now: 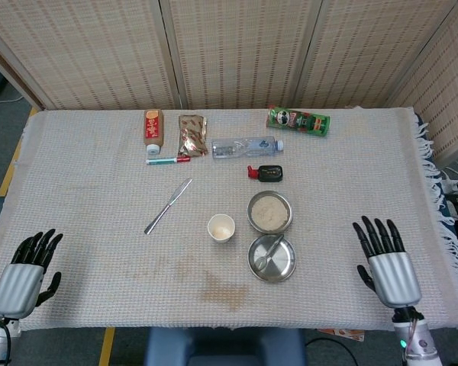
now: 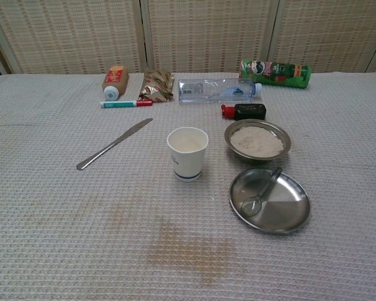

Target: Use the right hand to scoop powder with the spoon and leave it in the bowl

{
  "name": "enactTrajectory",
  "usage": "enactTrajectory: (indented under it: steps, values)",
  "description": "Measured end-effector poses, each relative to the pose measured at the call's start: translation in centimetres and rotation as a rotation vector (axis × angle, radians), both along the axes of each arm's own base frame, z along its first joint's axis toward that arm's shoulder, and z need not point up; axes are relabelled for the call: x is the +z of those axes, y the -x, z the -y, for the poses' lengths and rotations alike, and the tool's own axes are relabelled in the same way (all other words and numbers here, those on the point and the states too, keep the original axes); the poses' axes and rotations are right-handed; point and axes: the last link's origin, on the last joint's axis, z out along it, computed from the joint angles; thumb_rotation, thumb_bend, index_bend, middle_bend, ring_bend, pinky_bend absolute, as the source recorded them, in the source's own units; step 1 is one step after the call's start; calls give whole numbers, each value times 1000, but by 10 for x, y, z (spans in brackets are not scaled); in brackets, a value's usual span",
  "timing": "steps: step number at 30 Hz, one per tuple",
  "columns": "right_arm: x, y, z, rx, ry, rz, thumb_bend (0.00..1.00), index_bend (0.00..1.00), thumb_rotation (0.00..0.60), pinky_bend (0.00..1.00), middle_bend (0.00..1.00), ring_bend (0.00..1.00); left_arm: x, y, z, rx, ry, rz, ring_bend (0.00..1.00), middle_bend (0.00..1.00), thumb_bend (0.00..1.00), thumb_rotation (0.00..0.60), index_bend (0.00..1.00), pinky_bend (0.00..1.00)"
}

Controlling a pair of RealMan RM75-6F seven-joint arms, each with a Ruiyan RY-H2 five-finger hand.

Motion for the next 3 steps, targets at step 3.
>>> enactTrajectory:
  steps: [3]
  values:
    - [13, 10, -10, -26, 48, 44, 181, 23, 600, 0, 0, 0, -1, 0, 0, -4, 2, -11, 0, 0, 454, 600, 0, 109]
